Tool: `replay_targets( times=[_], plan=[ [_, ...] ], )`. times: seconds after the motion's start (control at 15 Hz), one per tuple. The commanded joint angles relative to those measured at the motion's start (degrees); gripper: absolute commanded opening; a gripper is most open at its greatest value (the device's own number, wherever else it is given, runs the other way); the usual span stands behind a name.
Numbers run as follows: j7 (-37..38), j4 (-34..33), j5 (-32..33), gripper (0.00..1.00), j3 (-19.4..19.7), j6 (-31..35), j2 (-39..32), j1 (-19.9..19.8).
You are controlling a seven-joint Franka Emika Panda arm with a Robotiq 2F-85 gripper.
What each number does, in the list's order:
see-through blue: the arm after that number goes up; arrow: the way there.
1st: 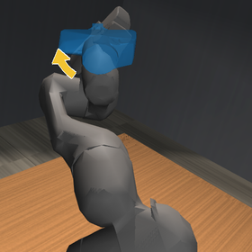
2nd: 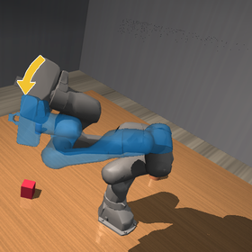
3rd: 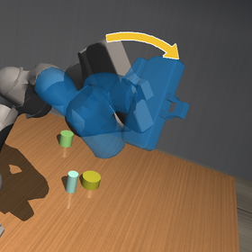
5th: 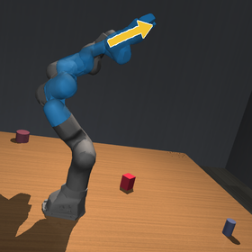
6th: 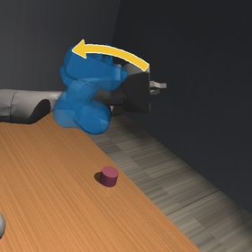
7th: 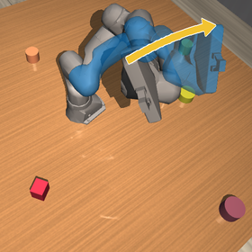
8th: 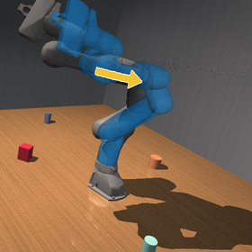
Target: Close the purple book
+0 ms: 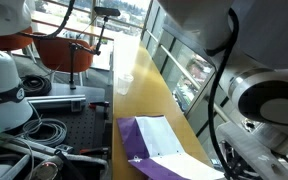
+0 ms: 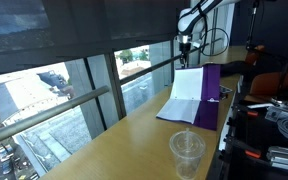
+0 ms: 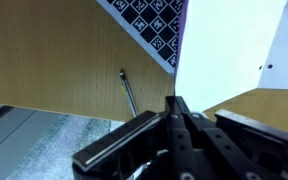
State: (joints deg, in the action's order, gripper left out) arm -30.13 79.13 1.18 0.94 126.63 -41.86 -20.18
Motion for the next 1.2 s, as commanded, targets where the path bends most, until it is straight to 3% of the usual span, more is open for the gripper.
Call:
replay_targets(
  times=[0.0, 0.33, 1.13],
  plan=[
    [-0.2, 8.0, 5.3, 0.00, 2.7, -0.1, 9.6, 2.7],
    [2.6, 10.8, 7.2, 0.00, 2.3, 4.8, 15.0, 6.2],
    [9.6, 26.5, 9.5, 0.00, 1.2, 15.1, 20.5, 15.3]
  ],
)
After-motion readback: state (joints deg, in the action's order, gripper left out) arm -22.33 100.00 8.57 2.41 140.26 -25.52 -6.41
